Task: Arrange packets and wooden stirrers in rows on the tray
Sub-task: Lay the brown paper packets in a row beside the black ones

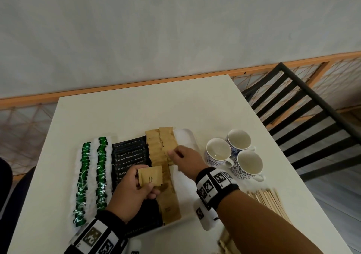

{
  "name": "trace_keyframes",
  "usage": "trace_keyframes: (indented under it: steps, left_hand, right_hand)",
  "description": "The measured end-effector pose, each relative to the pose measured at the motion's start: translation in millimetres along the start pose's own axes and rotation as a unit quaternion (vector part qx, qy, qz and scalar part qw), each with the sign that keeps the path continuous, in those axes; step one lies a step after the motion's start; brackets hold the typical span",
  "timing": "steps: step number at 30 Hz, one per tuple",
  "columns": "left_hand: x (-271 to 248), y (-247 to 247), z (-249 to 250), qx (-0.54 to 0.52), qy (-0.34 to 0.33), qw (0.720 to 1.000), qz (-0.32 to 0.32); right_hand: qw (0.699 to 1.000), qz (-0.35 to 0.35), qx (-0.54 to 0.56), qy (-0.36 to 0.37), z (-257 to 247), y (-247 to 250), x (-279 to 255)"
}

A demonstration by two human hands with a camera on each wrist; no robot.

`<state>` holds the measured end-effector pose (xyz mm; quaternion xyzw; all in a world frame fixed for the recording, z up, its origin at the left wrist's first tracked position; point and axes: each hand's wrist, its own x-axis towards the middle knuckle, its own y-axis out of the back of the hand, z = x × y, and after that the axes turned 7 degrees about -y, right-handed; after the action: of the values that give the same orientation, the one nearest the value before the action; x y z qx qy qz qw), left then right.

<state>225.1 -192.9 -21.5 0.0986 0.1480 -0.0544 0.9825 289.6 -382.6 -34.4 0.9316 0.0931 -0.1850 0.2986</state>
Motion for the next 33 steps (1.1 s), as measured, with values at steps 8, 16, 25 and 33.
trace_keyframes:
  steps: [8, 16, 25, 33]
  left_hand:
    - [0.9, -12.9, 3.9, 0.105, -0.025, 0.993, -0.054]
    - [4.3, -10.8, -0.6, 0.181, -0.033, 0.983, -0.028]
    - [1.9, -6.3, 1.4, 0.158, -0.055, 0.986, 0.023]
    - [-4.4, -7.5, -2.2, 0.160, -0.044, 0.986, 0.011]
  right_hand:
    - [0.990, -0.115, 0.000, 0.076, 6.5, -6.3, -24.3]
    - [0.990, -0.114, -0.055, 0.054, 13.6, 1.3, -18.4]
    - [0.993, 0.024, 0.017, -0.110, 25.9, 4.6, 3.0]
    - [0.983, 0.028, -0.106, -0.145, 20.4, -7.1, 16.5]
